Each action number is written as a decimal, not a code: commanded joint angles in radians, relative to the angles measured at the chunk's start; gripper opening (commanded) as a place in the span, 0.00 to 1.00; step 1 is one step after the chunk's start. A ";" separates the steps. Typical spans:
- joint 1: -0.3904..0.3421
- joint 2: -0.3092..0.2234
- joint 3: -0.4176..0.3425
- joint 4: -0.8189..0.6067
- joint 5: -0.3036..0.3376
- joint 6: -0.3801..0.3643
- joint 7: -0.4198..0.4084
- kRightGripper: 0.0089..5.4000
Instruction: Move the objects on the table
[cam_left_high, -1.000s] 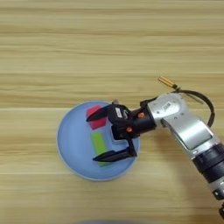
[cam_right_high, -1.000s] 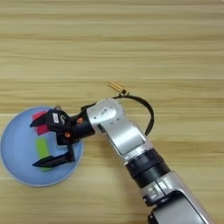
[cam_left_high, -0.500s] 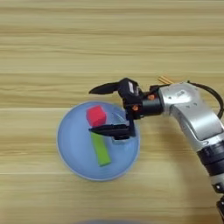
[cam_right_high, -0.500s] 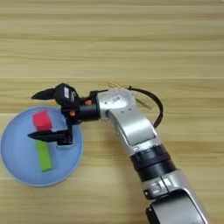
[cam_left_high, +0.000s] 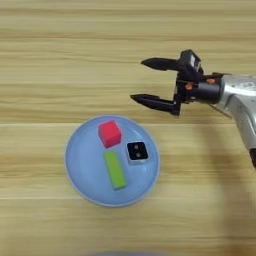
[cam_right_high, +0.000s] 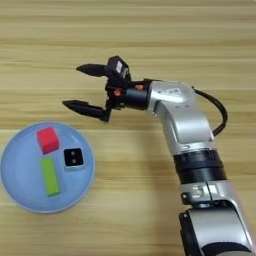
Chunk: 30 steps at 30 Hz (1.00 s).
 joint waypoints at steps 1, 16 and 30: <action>-0.115 -0.049 -0.040 0.050 -0.018 -0.071 -0.040 1.00; -0.305 -0.158 -0.069 0.655 -0.191 -0.301 -0.188 1.00; -0.376 -0.161 -0.055 0.927 -0.294 -0.373 -0.266 1.00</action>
